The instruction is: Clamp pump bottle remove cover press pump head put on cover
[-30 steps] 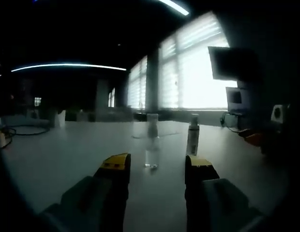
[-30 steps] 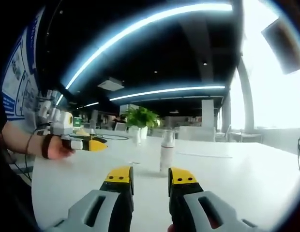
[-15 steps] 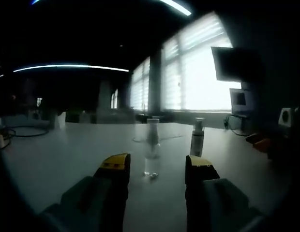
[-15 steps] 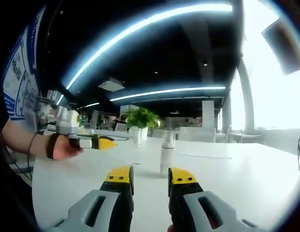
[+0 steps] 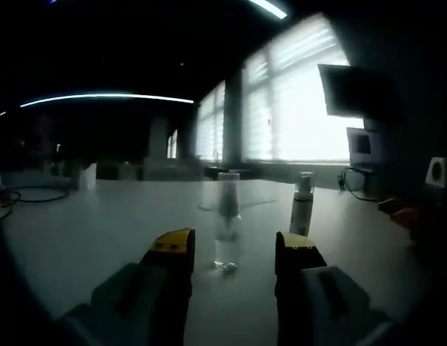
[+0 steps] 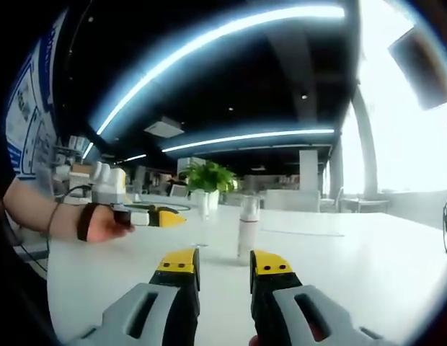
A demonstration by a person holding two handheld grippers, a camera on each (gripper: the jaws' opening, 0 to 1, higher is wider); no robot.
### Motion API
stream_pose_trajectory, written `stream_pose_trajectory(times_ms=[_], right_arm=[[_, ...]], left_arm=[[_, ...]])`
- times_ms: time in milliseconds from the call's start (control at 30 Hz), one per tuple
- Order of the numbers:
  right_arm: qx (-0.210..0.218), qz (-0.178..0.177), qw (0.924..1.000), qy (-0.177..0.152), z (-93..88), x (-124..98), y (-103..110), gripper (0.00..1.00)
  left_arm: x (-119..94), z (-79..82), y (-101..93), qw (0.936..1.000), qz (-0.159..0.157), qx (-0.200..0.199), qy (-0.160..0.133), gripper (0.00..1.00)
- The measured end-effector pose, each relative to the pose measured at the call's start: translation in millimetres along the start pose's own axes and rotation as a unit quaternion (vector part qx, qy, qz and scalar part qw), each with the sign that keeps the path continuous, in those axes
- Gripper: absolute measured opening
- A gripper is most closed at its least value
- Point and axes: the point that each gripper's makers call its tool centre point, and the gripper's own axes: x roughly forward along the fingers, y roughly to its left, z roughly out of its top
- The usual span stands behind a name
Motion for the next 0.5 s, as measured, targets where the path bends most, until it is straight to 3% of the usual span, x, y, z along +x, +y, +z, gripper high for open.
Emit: stream_pose_trajectory(times_ms=[500], right_arm=[[0.001,0.001,1.0000,0.003,-1.8,0.7,0.0,0.22]], left_arm=[[31.5,-4.5,0.2,0.9999,0.004,0.011,0.007,0.35]])
